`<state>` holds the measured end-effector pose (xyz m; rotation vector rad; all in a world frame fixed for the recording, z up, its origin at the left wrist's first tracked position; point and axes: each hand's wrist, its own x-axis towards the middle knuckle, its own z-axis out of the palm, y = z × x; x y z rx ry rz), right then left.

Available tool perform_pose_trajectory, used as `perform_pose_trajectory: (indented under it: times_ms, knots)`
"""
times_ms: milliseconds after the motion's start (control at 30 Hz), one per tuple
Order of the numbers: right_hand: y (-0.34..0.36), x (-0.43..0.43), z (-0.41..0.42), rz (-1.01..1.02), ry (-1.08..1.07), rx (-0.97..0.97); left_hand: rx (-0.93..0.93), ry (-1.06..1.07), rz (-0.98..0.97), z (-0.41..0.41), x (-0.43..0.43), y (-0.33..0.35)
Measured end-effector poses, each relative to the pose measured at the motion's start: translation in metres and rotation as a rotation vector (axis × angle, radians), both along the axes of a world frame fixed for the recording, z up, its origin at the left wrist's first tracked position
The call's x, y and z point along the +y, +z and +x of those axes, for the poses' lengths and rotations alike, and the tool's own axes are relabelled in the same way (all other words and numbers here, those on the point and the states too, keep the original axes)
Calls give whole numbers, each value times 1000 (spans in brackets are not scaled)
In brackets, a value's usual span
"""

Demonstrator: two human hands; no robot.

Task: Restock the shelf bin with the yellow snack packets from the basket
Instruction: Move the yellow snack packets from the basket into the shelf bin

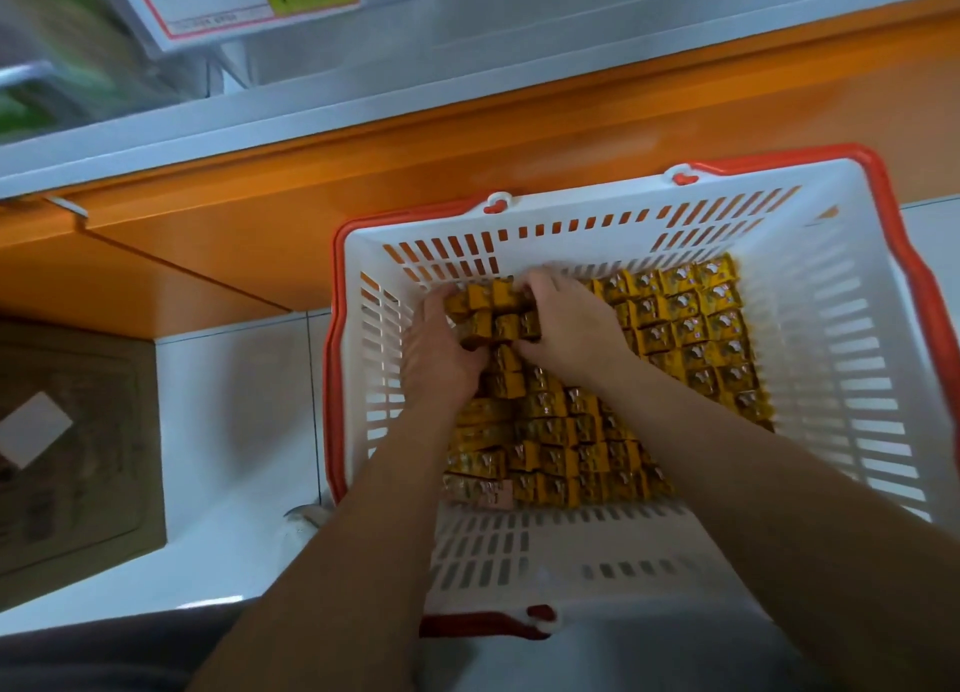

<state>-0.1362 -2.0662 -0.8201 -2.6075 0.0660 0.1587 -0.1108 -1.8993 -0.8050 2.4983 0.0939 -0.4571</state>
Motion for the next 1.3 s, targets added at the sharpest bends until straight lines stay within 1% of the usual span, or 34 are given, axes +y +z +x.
perform_pose_trajectory:
  times_ms: [167, 267, 367, 533, 633, 700, 833, 900, 933, 967, 1033, 1133, 1200, 1233, 1300]
  knots:
    - [2, -5, 8, -12, 77, 46, -22, -88, 126, 1, 0, -5]
    - [0, -6, 8, -72, 120, 71, -11, -177, 223, 2, 3, -7]
    - [1, -5, 8, -114, 153, 74, -55, -249, 267, 2, 3, -8]
    - [6, 3, 10, -183, 255, 66, -32, -319, 216, 3, 2, -6]
    - [11, 3, 16, -235, 255, 65, -42, -292, 168, 5, 3, -4]
    - [16, 1, 16, -271, 264, 9, -54, -263, 139, 4, 3, -2]
    - [28, -1, 12, -337, 290, -171, -69, -177, 50, 5, 0, 11]
    - [42, -2, 13, -334, 283, -197, -65, -126, -26, 6, -1, 24]
    - [51, -3, 14, -283, 261, -188, -69, -107, -53, 6, -1, 31]
    - [61, -5, 14, -187, 217, -163, -78, -93, -78, 5, -2, 38]
    - [81, -11, 11, 66, 76, -83, -77, -41, -179, 3, -5, 54]
    - [103, -24, 3, 480, -184, -18, 10, 138, -459, 2, -14, 81]
    - [114, -28, -2, 728, -392, -35, 99, 211, -625, 0, -23, 102]
    - [119, -27, -6, 808, -472, -24, 121, 220, -683, -4, -27, 110]
    - [129, -20, -20, 929, -540, 64, 145, 243, -753, -18, -34, 123]
